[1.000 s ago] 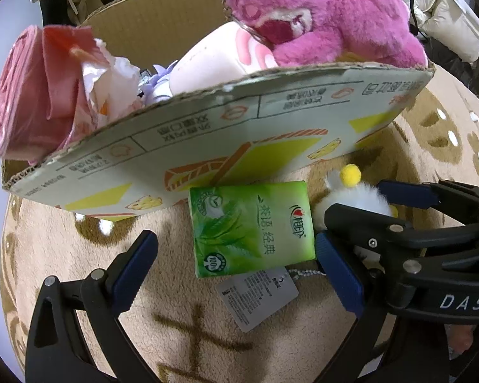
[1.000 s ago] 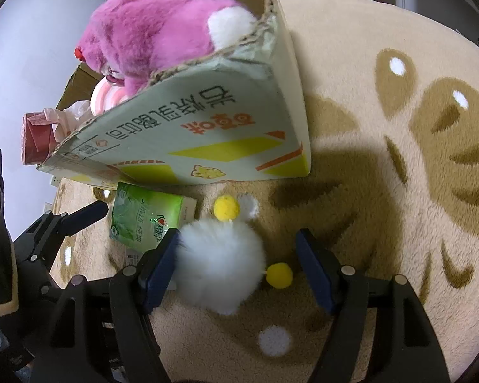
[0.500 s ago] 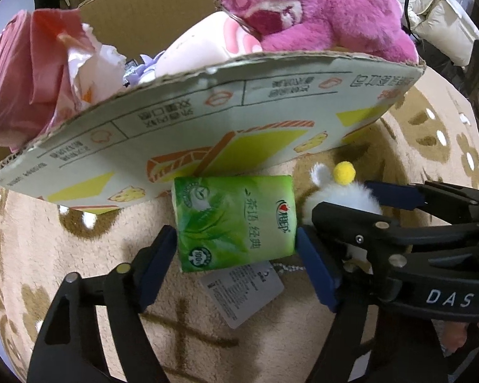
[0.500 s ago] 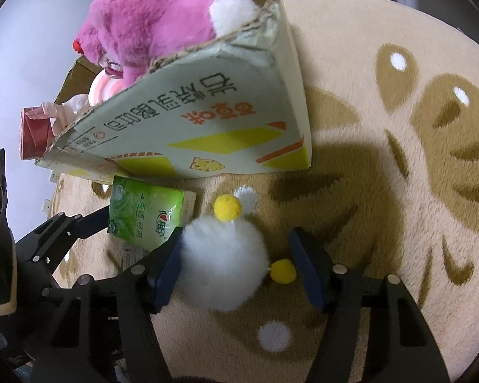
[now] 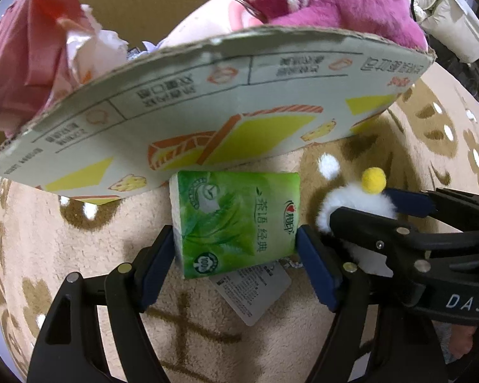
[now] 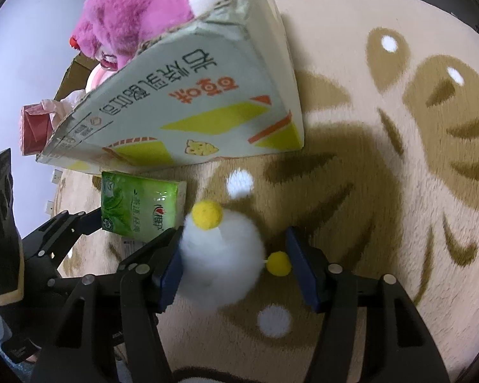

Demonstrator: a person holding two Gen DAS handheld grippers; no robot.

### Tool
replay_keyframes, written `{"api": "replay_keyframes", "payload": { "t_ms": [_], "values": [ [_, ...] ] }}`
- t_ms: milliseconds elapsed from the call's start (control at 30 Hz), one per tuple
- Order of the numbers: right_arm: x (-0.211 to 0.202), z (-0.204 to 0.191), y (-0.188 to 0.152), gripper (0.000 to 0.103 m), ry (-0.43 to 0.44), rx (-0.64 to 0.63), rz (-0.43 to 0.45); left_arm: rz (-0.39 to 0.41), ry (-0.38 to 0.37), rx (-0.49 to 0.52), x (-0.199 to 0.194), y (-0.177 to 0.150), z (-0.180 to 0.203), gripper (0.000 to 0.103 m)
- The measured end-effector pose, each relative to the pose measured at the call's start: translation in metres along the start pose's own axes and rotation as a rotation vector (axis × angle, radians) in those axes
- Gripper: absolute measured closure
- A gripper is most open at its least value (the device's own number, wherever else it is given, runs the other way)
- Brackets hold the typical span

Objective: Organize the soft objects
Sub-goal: 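Close the left tool on the green tissue pack while the right tool grasps the white pom-pom toy, then lift the green pack with the left tool while the right tool carries the pom-pom toy over the box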

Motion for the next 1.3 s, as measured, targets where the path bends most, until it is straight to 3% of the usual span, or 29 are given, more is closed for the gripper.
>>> {"api": "replay_keyframes", "payload": {
  "t_ms": [567, 700, 867, 933, 1167, 1300],
  "values": [
    [-0.002, -0.002, -0.013, 0.043, -0.024, -0.035, 0.007, -0.017, 0.026, -0.051, -0.022, -0.025, -0.006, 0.033],
    [-0.001, -0.011, -0.020, 0.052, -0.015, -0.041, 0.001, -0.019, 0.034, -0.078, -0.029, -0.032, -0.012, 0.033],
    [0.006, -0.031, -0.033, 0.073, 0.013, -0.081, -0.016, -0.013, 0.044, -0.074, -0.042, -0.037, -0.008, 0.033],
    [0.006, -0.036, -0.034, 0.076, -0.005, -0.116, 0.005, -0.007, 0.049, -0.076, -0.048, -0.036, -0.006, 0.033],
    [0.003, -0.051, -0.035, 0.078, -0.023, -0.185, 0.061, 0.011, 0.066, -0.090, -0.069, -0.039, -0.013, 0.033],
    [-0.003, -0.053, -0.032, 0.079, -0.008, -0.182, 0.085, 0.055, 0.127, -0.077, -0.087, -0.038, -0.023, 0.033]
  ]
}}
Point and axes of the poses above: each gripper's, at about its wrist camera, not at the fingertips, and x roughly the way its jaws point, z to its right, y to its top, the point moved 10 cm from there along x, roughly the way its jaws point, and after that the axes turned 11 degrees about x, right-handed, at the moved point
